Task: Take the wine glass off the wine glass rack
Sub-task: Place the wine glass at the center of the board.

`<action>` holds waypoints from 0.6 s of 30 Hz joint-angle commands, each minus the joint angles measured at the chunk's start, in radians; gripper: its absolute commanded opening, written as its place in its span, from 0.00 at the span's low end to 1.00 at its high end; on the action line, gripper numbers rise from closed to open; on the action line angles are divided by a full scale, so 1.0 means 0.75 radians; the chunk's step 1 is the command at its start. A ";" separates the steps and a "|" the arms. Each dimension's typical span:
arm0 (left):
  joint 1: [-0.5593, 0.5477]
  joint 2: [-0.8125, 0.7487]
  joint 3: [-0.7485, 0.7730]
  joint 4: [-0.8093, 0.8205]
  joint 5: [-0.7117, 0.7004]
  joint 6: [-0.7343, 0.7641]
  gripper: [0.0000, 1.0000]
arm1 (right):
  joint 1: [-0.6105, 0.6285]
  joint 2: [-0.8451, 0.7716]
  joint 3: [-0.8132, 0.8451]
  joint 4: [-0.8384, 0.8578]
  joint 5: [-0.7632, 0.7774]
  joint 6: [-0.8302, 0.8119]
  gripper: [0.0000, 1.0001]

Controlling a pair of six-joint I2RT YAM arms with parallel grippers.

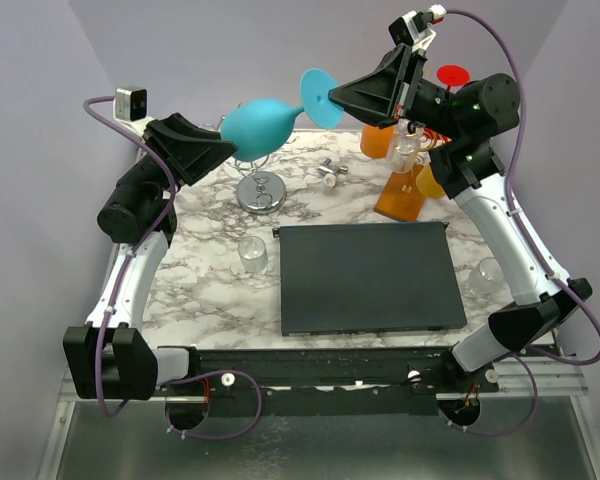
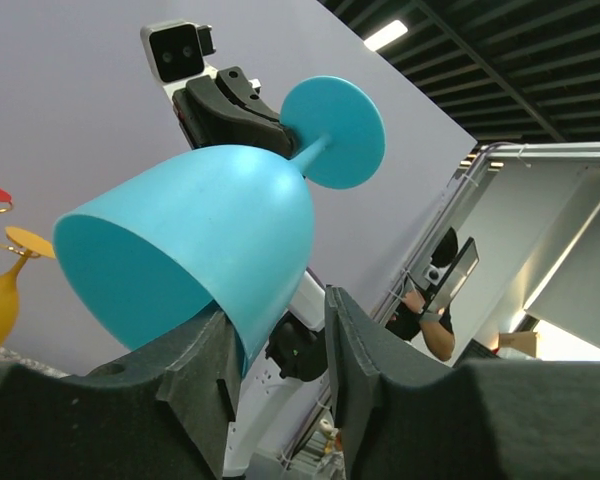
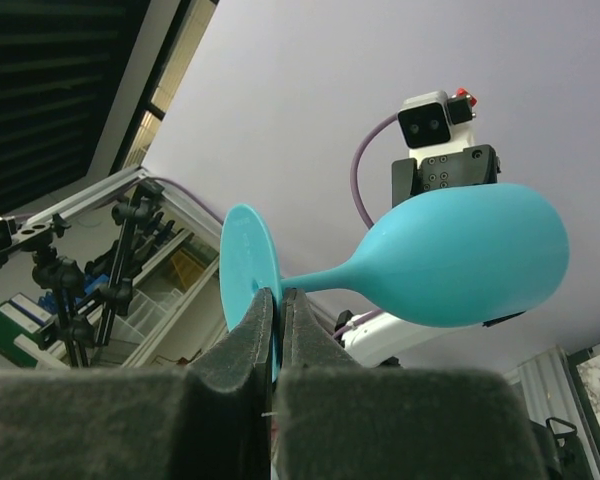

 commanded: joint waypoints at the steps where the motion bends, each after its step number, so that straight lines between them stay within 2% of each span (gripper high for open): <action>1: 0.001 -0.033 0.065 0.155 0.044 -0.051 0.38 | -0.016 0.056 0.009 0.006 -0.064 -0.012 0.01; 7: 0.001 -0.036 0.063 0.127 0.052 -0.050 0.28 | -0.017 0.079 0.028 -0.044 -0.055 -0.056 0.00; 11: 0.001 -0.048 0.053 0.059 0.053 -0.016 0.10 | -0.018 0.073 0.047 -0.166 -0.012 -0.162 0.01; 12: 0.001 -0.055 0.048 0.025 0.052 0.004 0.05 | -0.019 0.068 0.059 -0.212 0.012 -0.209 0.04; 13: 0.001 -0.063 0.047 -0.016 0.052 0.026 0.00 | -0.019 0.063 0.075 -0.286 0.040 -0.257 0.09; 16: 0.001 -0.105 0.040 -0.191 0.049 0.134 0.00 | -0.020 0.047 0.155 -0.529 0.186 -0.452 0.46; 18: 0.003 -0.149 0.054 -0.382 0.044 0.253 0.00 | -0.020 0.041 0.224 -0.709 0.318 -0.589 0.66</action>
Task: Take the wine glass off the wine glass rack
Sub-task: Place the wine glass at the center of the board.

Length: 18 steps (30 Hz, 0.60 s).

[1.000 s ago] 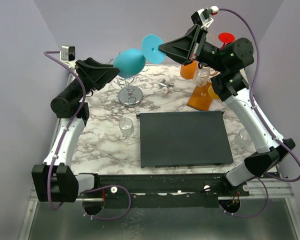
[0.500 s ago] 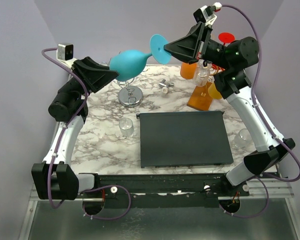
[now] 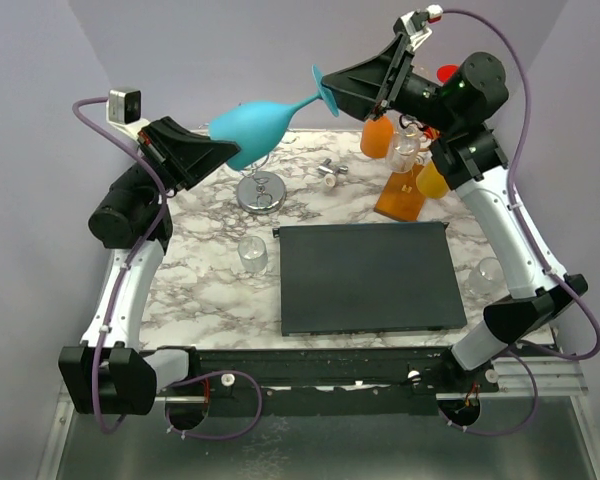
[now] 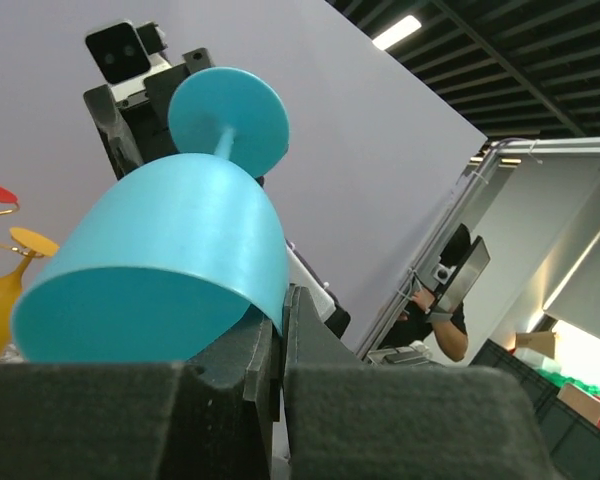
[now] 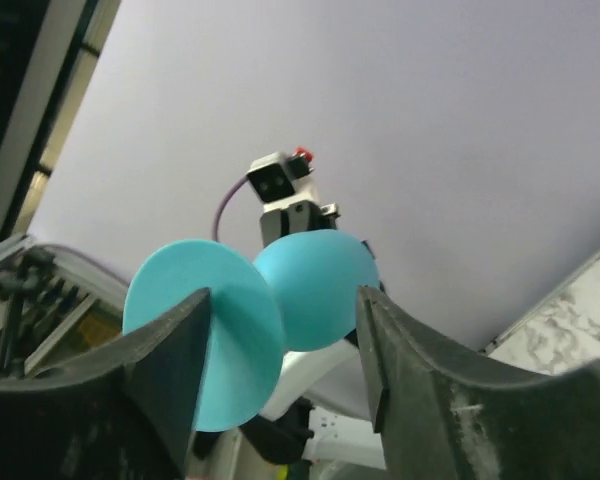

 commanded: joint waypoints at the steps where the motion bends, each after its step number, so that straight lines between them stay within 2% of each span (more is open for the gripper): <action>1: -0.002 -0.113 0.057 -0.475 0.018 0.325 0.00 | 0.006 -0.019 0.158 -0.449 0.283 -0.391 0.75; 2: -0.001 -0.142 0.080 -0.610 0.007 0.420 0.00 | 0.008 -0.028 0.172 -0.510 0.356 -0.436 0.90; 3: -0.001 -0.179 0.112 -0.825 -0.021 0.541 0.00 | 0.007 -0.043 0.178 -0.546 0.412 -0.482 0.99; 7: -0.001 -0.290 0.310 -1.624 -0.255 0.985 0.00 | 0.007 -0.077 0.193 -0.670 0.593 -0.614 1.00; 10: -0.001 -0.317 0.475 -2.092 -0.494 1.189 0.00 | 0.007 -0.095 0.178 -0.721 0.667 -0.688 1.00; 14: -0.001 -0.318 0.696 -2.549 -0.821 1.343 0.00 | 0.007 -0.106 0.155 -0.763 0.710 -0.761 1.00; 18: -0.001 -0.273 0.876 -2.894 -1.093 1.461 0.00 | 0.007 -0.101 0.153 -0.820 0.749 -0.841 1.00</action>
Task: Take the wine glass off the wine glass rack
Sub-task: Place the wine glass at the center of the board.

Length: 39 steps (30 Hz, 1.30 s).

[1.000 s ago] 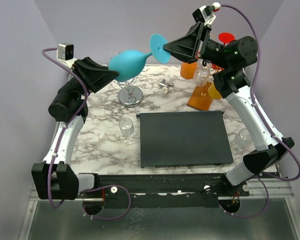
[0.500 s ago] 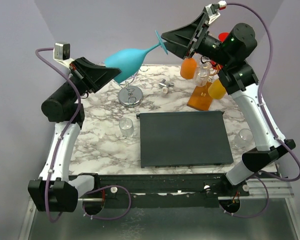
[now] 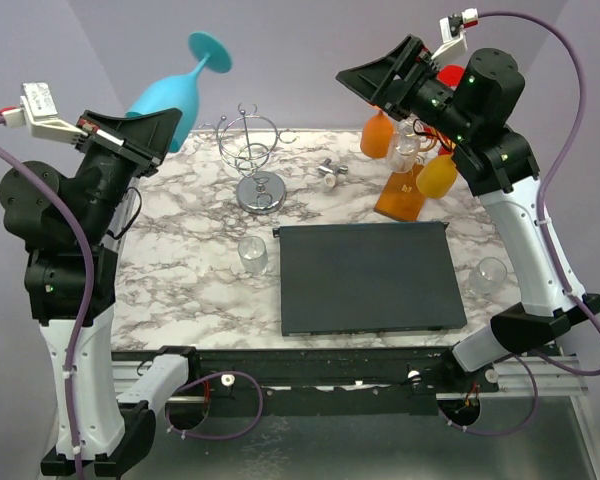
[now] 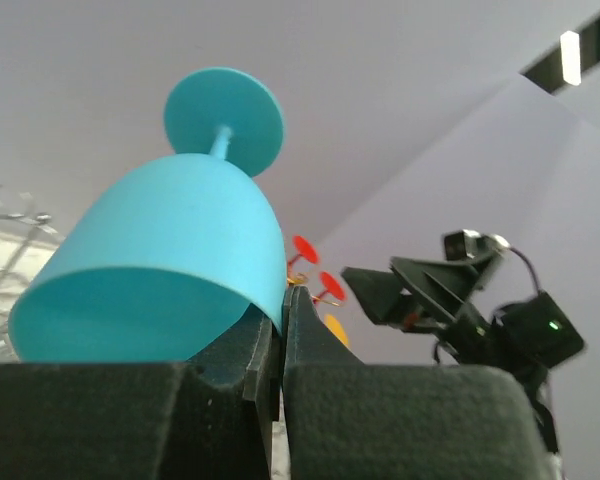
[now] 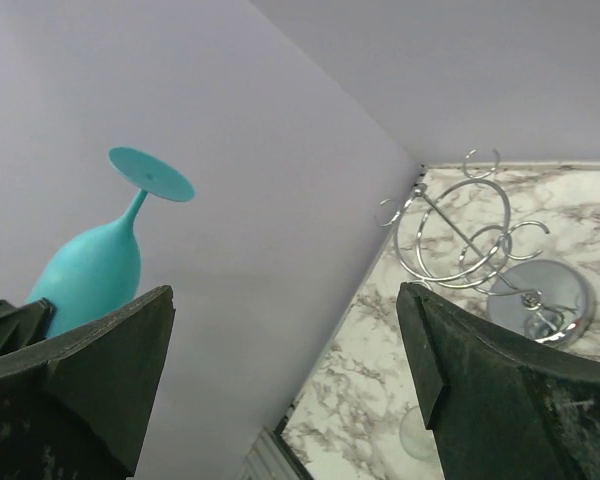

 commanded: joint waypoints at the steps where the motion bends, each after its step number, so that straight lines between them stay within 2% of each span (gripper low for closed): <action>1: 0.000 0.063 0.181 -0.683 -0.492 0.288 0.00 | 0.005 -0.018 -0.009 -0.122 0.109 -0.157 1.00; 6: 0.000 0.160 0.168 -0.837 -0.739 0.396 0.00 | 0.005 -0.043 -0.090 -0.135 0.138 -0.199 1.00; 10: 0.000 0.255 0.053 -0.838 -0.866 0.423 0.00 | 0.004 -0.065 -0.158 -0.142 0.152 -0.215 1.00; 14: 0.007 0.392 -0.012 -0.796 -0.912 0.464 0.00 | 0.005 -0.068 -0.170 -0.172 0.174 -0.233 1.00; 19: 0.103 0.591 -0.013 -0.745 -0.806 0.506 0.00 | 0.004 -0.073 -0.173 -0.207 0.170 -0.247 1.00; 24: 0.167 0.831 0.104 -0.733 -0.683 0.549 0.00 | 0.005 -0.117 -0.240 -0.200 0.146 -0.234 1.00; 33: 0.206 1.199 0.357 -0.782 -0.556 0.593 0.00 | 0.005 -0.157 -0.284 -0.234 0.139 -0.243 1.00; 39: 0.201 1.355 0.487 -0.818 -0.454 0.596 0.00 | 0.005 -0.169 -0.287 -0.242 0.140 -0.247 1.00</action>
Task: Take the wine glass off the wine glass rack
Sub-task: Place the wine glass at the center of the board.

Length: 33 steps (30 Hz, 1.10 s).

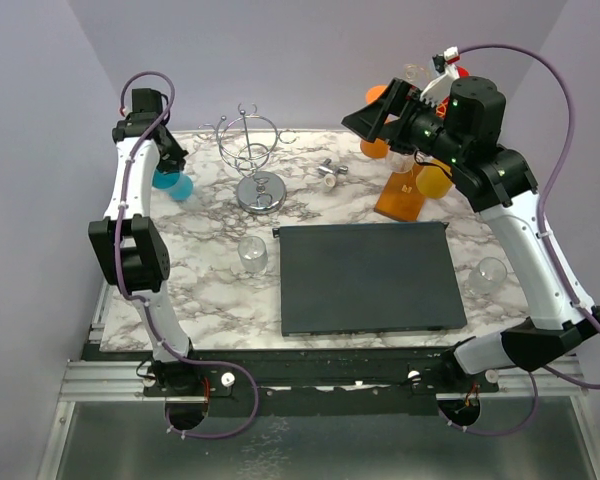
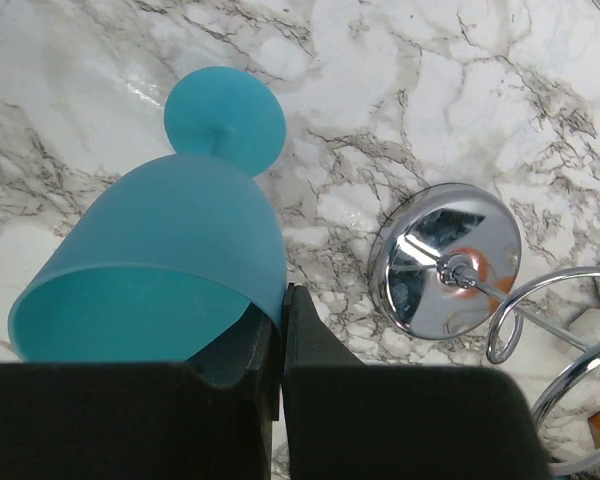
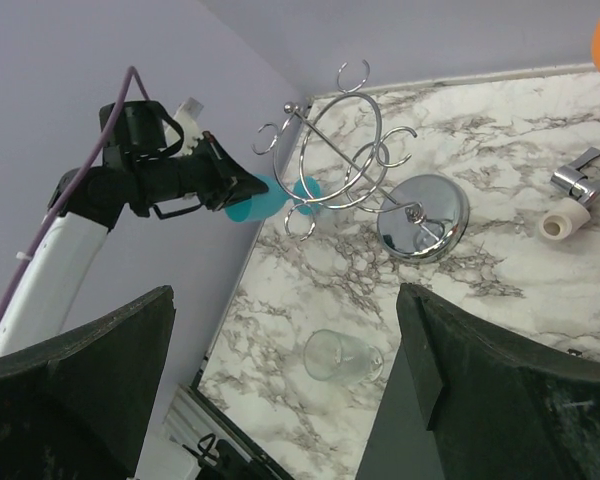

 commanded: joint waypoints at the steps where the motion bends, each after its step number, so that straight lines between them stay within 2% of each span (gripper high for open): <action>1: 0.001 0.101 0.129 -0.072 0.110 0.036 0.00 | 0.005 -0.035 -0.015 -0.020 0.006 -0.026 1.00; 12: -0.026 0.226 0.198 -0.126 0.091 0.088 0.01 | 0.005 -0.018 0.001 -0.019 0.011 -0.024 1.00; 21: -0.028 0.280 0.320 -0.185 0.029 0.119 0.34 | 0.005 -0.014 0.011 -0.027 0.019 -0.021 1.00; 26: -0.030 0.304 0.424 -0.221 0.016 0.128 0.41 | 0.005 -0.011 0.013 -0.031 0.025 -0.022 1.00; 33: -0.031 0.324 0.507 -0.252 -0.005 0.142 0.46 | 0.005 -0.017 0.008 -0.036 0.044 -0.026 1.00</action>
